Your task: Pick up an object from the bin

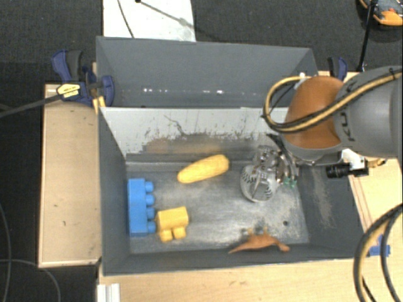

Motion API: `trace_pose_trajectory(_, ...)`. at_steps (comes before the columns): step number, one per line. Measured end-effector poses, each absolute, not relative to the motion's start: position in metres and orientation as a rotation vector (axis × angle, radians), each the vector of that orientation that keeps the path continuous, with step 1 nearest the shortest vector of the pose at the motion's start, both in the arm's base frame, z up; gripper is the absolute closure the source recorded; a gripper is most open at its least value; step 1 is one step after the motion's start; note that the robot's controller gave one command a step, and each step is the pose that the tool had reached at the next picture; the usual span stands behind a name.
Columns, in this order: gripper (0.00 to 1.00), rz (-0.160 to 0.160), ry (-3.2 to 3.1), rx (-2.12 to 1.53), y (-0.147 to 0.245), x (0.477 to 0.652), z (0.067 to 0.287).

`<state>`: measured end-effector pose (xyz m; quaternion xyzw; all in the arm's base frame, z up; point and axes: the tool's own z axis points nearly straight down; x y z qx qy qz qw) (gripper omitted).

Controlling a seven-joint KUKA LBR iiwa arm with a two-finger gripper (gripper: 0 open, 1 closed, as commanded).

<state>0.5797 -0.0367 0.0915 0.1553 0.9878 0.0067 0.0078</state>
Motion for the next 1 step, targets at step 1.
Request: trace_pose_trajectory(1, 1.00, 0.000, 3.092, 0.539, -0.0629, 0.5763, 0.2118)
